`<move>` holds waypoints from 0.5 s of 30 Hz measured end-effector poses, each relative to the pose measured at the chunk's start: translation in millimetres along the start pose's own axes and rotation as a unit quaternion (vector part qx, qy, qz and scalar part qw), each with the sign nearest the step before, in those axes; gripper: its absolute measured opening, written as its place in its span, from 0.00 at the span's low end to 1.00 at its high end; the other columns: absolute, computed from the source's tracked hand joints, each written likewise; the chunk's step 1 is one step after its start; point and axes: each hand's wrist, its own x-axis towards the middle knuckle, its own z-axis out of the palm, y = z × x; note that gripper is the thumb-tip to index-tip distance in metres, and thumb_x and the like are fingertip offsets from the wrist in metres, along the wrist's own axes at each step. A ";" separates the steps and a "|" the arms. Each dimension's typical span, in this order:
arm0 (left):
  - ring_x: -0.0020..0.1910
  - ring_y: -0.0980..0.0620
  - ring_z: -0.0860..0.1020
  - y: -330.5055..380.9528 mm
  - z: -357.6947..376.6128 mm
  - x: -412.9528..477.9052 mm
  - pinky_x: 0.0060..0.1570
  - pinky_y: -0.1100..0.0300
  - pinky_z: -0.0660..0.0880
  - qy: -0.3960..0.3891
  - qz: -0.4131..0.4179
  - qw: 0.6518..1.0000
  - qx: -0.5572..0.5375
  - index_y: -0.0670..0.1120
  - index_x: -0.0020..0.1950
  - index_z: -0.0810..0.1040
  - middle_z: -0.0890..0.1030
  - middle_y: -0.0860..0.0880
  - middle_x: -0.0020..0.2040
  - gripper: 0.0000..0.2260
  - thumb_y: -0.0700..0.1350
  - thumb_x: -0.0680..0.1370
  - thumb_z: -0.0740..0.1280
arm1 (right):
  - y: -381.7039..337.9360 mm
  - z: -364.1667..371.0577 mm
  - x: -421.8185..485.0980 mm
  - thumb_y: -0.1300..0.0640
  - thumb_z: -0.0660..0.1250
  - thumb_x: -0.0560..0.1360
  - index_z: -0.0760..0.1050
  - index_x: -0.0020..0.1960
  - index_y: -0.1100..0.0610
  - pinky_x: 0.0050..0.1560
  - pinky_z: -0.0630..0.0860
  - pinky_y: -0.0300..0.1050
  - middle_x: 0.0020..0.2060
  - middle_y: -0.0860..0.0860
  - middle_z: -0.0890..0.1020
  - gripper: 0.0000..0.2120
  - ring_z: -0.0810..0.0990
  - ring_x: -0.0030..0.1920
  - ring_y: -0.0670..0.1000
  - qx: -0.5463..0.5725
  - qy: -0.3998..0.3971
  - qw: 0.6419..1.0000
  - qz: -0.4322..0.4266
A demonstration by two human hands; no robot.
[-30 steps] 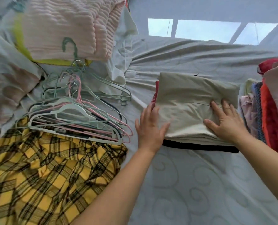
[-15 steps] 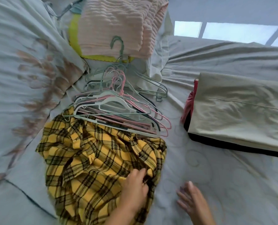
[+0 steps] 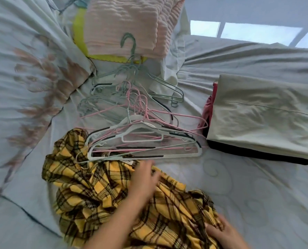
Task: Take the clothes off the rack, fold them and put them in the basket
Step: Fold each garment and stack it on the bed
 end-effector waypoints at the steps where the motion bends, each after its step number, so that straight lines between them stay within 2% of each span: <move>1: 0.67 0.52 0.67 -12.2 -10.3 28.9 0.66 0.59 0.66 0.057 0.006 0.994 0.090 0.48 0.71 0.64 0.68 0.50 0.68 0.22 0.50 0.78 0.63 | 7.9 3.2 3.8 0.31 0.77 0.39 0.72 0.59 0.50 0.59 0.65 0.40 0.55 0.47 0.78 0.52 0.74 0.55 0.48 -0.049 0.034 0.998 -0.013; 3: 0.71 0.46 0.62 -33.2 -28.9 78.6 0.70 0.51 0.62 0.085 -0.004 0.973 0.214 0.47 0.74 0.57 0.62 0.45 0.72 0.29 0.49 0.76 0.66 | 9.8 14.0 16.6 0.34 0.73 0.51 0.69 0.67 0.59 0.63 0.66 0.50 0.61 0.58 0.74 0.51 0.71 0.62 0.58 -0.160 0.151 0.974 -0.052; 4: 0.72 0.44 0.59 -39.8 -35.8 97.4 0.70 0.47 0.61 0.072 -0.015 0.968 0.238 0.48 0.74 0.54 0.59 0.44 0.73 0.33 0.50 0.75 0.67 | 4.9 19.1 22.5 0.36 0.72 0.59 0.66 0.69 0.59 0.66 0.64 0.54 0.65 0.59 0.70 0.46 0.68 0.66 0.59 -0.204 0.195 0.956 -0.081; 5: 0.73 0.43 0.57 -45.4 -40.8 111.1 0.70 0.44 0.61 0.057 -0.021 0.968 0.245 0.49 0.75 0.52 0.57 0.43 0.74 0.36 0.51 0.74 0.69 | -4.6 25.7 26.6 0.37 0.71 0.66 0.63 0.72 0.55 0.69 0.61 0.54 0.70 0.56 0.65 0.42 0.63 0.70 0.57 -0.244 0.210 0.940 -0.116; 6: 0.73 0.42 0.54 -50.1 -43.7 119.9 0.69 0.42 0.60 0.043 -0.018 0.968 0.248 0.50 0.75 0.50 0.55 0.43 0.74 0.38 0.52 0.72 0.70 | -14.5 31.9 31.7 0.35 0.63 0.71 0.59 0.74 0.51 0.71 0.58 0.51 0.72 0.51 0.61 0.37 0.59 0.72 0.53 -0.281 0.199 0.927 -0.151; 7: 0.74 0.41 0.52 -54.2 -45.1 125.0 0.70 0.41 0.59 0.030 -0.007 0.967 0.252 0.51 0.75 0.48 0.53 0.43 0.75 0.41 0.54 0.71 0.71 | -25.2 37.4 38.4 0.33 0.56 0.72 0.57 0.74 0.48 0.72 0.58 0.48 0.72 0.47 0.60 0.35 0.58 0.72 0.49 -0.289 0.166 0.928 -0.167; 8: 0.75 0.42 0.50 -57.8 -46.2 126.7 0.70 0.41 0.57 0.016 0.008 0.964 0.264 0.53 0.76 0.45 0.51 0.44 0.76 0.44 0.55 0.70 0.72 | -34.2 44.0 46.5 0.32 0.52 0.72 0.56 0.74 0.48 0.71 0.59 0.46 0.72 0.45 0.61 0.35 0.60 0.71 0.47 -0.284 0.126 0.936 -0.164; 9: 0.76 0.43 0.48 -63.3 -46.3 125.3 0.71 0.41 0.54 -0.001 0.020 0.957 0.290 0.54 0.76 0.42 0.48 0.44 0.77 0.47 0.57 0.69 0.72 | -40.1 49.3 53.8 0.32 0.54 0.72 0.56 0.74 0.48 0.69 0.63 0.46 0.71 0.45 0.63 0.35 0.63 0.70 0.47 -0.288 0.091 0.941 -0.153; 11: 0.76 0.44 0.44 -76.0 -46.7 120.2 0.71 0.42 0.49 -0.026 0.042 0.933 0.356 0.56 0.76 0.39 0.43 0.45 0.77 0.50 0.59 0.68 0.72 | -50.4 57.5 62.9 0.37 0.62 0.73 0.58 0.73 0.48 0.63 0.68 0.43 0.68 0.45 0.66 0.33 0.68 0.66 0.48 -0.344 0.026 0.928 -0.144; 14: 0.76 0.45 0.47 -81.5 -55.3 130.0 0.72 0.41 0.52 -0.009 0.052 0.911 0.410 0.55 0.76 0.45 0.46 0.45 0.77 0.45 0.58 0.70 0.71 | -48.7 56.5 58.9 0.47 0.65 0.74 0.68 0.65 0.41 0.56 0.71 0.40 0.60 0.44 0.77 0.20 0.75 0.60 0.47 -0.352 -0.082 0.918 -0.163; 15: 0.76 0.45 0.49 -77.5 -62.3 136.6 0.71 0.42 0.54 -0.004 0.052 0.907 0.419 0.54 0.76 0.47 0.47 0.45 0.77 0.43 0.57 0.70 0.71 | -46.1 51.2 51.6 0.47 0.63 0.73 0.71 0.61 0.40 0.54 0.72 0.39 0.56 0.43 0.80 0.17 0.76 0.58 0.45 -0.343 -0.111 0.920 -0.156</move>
